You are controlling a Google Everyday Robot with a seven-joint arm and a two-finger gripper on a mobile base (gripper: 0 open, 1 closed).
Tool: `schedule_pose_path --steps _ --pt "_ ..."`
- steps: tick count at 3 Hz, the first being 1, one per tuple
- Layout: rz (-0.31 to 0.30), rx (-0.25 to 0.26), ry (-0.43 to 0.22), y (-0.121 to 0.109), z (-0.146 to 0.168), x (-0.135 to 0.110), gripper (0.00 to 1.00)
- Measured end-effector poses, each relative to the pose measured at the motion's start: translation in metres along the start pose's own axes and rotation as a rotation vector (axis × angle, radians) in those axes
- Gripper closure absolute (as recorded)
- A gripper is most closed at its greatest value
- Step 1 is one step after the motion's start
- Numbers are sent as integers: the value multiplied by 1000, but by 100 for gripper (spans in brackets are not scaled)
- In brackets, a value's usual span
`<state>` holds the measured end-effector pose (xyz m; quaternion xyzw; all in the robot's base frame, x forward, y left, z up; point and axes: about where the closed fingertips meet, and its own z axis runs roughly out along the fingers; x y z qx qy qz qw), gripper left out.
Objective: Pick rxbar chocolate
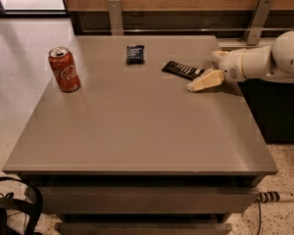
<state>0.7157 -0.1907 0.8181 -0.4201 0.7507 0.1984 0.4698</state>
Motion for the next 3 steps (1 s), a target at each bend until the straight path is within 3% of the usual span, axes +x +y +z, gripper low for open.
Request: schedule_pose_path --steps 1,2,3 --pt "7 -45 -8 13 3 -3 18" --pt "21 -153 -41 32 12 -15 49" --pt "20 -147 -34 33 13 -12 72"
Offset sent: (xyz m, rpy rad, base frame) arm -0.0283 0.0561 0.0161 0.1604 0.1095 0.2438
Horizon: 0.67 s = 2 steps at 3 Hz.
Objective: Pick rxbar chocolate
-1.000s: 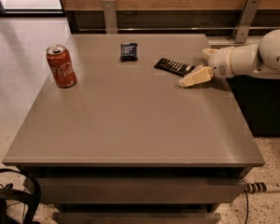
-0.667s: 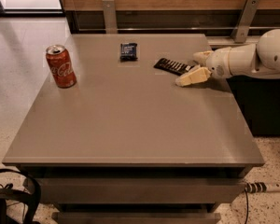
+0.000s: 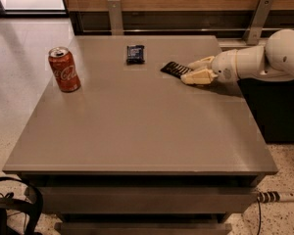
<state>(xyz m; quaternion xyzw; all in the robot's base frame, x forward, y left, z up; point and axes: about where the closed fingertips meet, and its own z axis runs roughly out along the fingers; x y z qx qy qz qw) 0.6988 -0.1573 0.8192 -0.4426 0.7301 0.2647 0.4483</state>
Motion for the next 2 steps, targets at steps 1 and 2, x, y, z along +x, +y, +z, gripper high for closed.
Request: schedule_pose_path --steps 1,2 --pt "0 -4 0 1 3 0 95" --pt "0 -8 0 2 5 0 100"
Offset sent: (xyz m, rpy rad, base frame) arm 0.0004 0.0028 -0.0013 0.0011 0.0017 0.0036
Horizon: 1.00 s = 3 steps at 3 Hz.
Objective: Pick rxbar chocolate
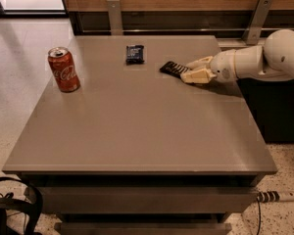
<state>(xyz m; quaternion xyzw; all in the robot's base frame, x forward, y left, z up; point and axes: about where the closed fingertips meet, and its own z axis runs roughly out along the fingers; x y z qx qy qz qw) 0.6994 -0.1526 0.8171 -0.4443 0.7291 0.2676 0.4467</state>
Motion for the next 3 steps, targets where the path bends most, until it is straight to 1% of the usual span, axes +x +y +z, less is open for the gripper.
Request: schedule_pose_path --steps 1,2,3 --pt "-15 -24 -17 -1 3 -5 100" --pt "-66 -48 -36 -2 -4 -23 100" --pt "-133 -34 -32 -1 -23 -47 100"
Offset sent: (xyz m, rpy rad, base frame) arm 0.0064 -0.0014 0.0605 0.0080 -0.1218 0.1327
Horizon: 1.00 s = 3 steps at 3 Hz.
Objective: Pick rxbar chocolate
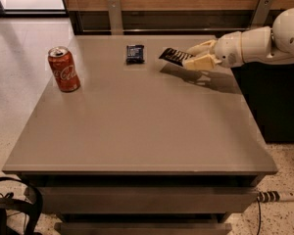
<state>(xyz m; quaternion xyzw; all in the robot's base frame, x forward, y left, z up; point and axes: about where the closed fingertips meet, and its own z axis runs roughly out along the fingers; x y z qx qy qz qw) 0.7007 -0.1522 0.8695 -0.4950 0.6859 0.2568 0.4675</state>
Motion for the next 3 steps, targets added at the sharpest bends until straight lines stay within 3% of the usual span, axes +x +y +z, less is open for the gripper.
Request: schedule_pose_path --steps 2,3 --pt "-193 59 -2 28 -51 -70 100" --pt "-261 77 -29 36 -66 -94 100"
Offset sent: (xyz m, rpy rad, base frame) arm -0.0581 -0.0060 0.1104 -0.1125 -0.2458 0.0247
